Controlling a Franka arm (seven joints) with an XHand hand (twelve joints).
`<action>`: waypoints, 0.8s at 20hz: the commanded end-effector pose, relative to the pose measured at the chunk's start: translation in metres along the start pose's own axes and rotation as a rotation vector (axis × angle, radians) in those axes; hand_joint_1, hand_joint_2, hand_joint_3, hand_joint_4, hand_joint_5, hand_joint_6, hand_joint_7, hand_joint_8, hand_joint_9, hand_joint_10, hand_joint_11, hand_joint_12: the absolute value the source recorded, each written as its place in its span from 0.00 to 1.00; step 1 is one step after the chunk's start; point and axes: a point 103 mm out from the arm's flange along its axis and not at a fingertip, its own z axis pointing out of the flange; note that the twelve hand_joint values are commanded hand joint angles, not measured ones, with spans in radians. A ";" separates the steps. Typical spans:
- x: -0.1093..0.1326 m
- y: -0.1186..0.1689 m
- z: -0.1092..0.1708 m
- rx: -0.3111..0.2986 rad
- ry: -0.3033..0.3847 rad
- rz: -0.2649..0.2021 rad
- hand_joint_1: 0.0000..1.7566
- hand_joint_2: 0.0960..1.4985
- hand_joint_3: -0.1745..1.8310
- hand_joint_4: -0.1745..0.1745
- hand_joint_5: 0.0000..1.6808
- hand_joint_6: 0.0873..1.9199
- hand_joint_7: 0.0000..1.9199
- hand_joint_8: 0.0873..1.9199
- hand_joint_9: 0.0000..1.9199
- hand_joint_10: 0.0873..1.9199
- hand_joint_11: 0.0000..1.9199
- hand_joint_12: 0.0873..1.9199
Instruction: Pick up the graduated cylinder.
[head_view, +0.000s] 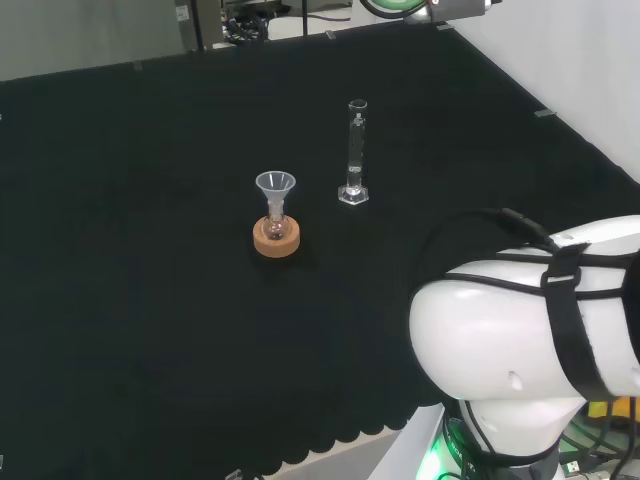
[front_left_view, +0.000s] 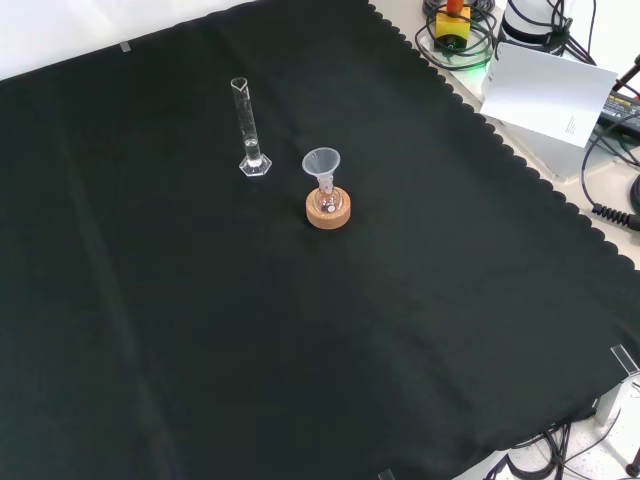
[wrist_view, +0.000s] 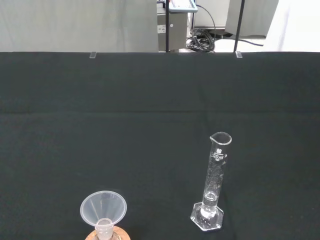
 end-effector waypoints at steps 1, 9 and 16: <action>0.004 0.006 0.006 0.009 -0.033 0.026 0.02 0.92 0.11 0.40 0.17 0.00 0.02 0.25 0.25 0.00 0.03 0.70; -0.026 0.023 0.043 0.029 0.004 0.076 0.02 0.92 0.11 0.40 0.18 0.00 0.02 0.25 0.25 0.00 0.03 0.70; -0.063 0.063 0.087 0.014 0.079 0.073 0.06 0.89 0.10 0.36 0.21 0.00 0.05 0.27 0.28 0.00 0.05 0.71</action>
